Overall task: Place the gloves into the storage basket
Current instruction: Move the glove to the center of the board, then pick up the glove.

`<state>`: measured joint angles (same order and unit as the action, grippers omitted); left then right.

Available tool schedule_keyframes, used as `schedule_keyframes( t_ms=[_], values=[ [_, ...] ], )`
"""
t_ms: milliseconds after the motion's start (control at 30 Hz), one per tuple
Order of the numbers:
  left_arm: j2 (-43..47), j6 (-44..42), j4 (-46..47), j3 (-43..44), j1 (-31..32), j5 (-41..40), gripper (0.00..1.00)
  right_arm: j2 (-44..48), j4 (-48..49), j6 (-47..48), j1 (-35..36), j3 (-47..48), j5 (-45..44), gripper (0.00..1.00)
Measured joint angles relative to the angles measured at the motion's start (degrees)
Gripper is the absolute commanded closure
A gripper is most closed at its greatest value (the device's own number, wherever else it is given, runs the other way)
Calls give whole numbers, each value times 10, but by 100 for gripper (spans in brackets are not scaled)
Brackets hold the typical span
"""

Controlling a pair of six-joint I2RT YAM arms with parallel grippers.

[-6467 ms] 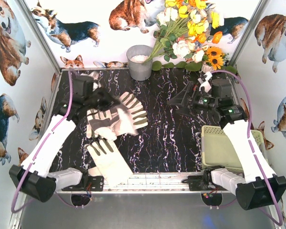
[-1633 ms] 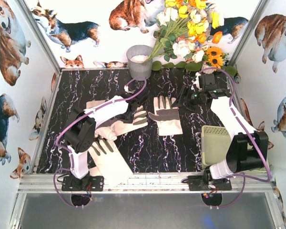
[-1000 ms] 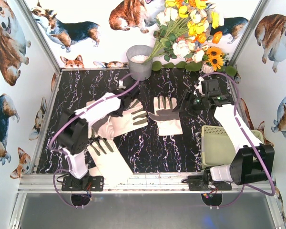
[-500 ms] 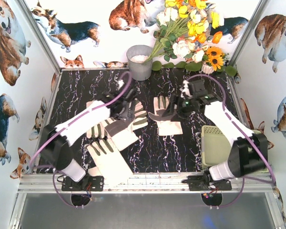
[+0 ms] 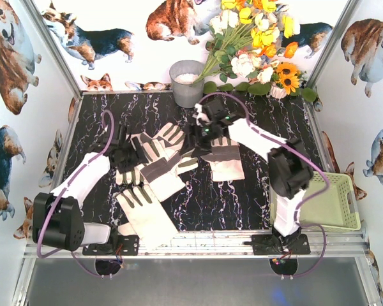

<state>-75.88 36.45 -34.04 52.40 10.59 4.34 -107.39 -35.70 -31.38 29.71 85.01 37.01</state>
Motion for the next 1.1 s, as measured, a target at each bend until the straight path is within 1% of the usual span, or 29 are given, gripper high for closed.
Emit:
schedule_keyframes(
  t_ms=[133, 233, 333, 467, 600, 700, 933, 967, 1033, 1100],
  values=[
    [4, 18, 20, -49, -24, 33, 41, -59, 4, 3, 17, 41, 4, 37],
    [11, 29, 43, -78, -36, 53, 43, -90, 4, 5, 17, 54, 3, 37],
    [14, 41, 69, -113, -42, 70, 44, -115, 3, 9, 17, 64, 2, 37],
    [14, 54, 94, -142, -45, 85, 49, -145, 2, 14, 16, 82, 1, 38],
    [1, 61, 119, -150, -49, 96, 56, -169, 3, 14, 17, 99, 4, 42],
    [-18, 64, 136, -150, -51, 102, 60, -182, 4, 12, 17, 111, 11, 46],
    [-54, 68, 167, -149, -52, 117, 62, -209, 13, 8, 20, 133, 37, 51],
    [-55, 69, 170, -149, -52, 119, 62, -212, 13, 8, 22, 136, 41, 53],
    [-58, 69, 173, -148, -52, 122, 62, -220, 14, 8, 25, 146, 50, 63],
    [-58, 71, 174, -147, -52, 122, 62, -227, 16, 10, 28, 153, 58, 79]
  ],
)
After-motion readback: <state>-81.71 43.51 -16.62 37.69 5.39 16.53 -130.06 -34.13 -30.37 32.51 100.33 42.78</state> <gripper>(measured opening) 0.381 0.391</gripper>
